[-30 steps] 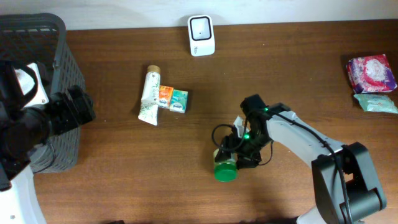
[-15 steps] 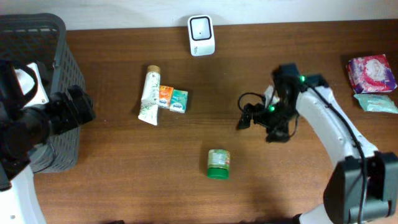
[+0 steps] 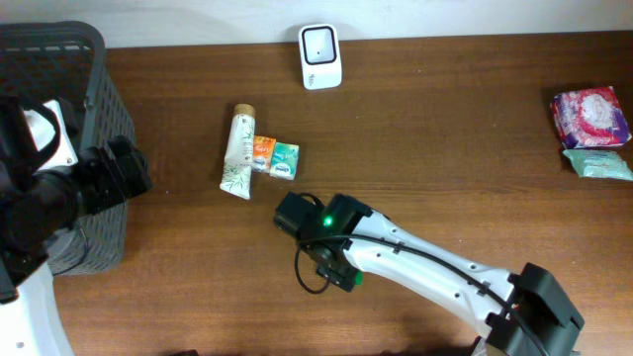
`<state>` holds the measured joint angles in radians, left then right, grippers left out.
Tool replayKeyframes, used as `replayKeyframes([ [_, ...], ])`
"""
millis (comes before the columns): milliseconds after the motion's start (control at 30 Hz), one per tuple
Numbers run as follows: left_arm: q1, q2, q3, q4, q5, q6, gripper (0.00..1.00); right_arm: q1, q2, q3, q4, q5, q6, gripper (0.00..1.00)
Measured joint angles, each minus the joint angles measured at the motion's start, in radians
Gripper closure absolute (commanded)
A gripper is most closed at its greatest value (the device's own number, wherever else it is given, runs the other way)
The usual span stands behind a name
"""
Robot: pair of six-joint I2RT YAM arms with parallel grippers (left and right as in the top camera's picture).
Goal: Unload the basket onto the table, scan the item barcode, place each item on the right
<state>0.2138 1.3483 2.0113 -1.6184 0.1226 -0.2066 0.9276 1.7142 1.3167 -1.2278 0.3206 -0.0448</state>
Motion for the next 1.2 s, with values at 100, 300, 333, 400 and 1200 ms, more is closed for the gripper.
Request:
replayKeyframes([
  [100,0.000,0.000,0.000,0.000,0.000,0.000,0.01,0.000,0.005,-0.077,0.081,-0.076,-0.127,0.01],
  [300,0.000,0.000,0.000,0.000,0.000,0.000,0.01,0.000,0.005,-0.078,0.109,-0.178,-0.220,0.01],
  [333,0.000,0.000,0.000,0.000,0.000,0.000,0.01,0.000,0.005,-0.080,0.109,-0.181,-0.226,0.01],
  [400,0.000,0.000,0.000,0.000,0.000,0.000,0.01,0.000,0.005,-0.104,0.130,-0.176,-0.238,0.01],
  [1200,0.000,0.000,0.000,0.000,0.000,0.000,0.01,-0.277,0.006,-0.030,0.217,-0.196,0.095,0.01],
])
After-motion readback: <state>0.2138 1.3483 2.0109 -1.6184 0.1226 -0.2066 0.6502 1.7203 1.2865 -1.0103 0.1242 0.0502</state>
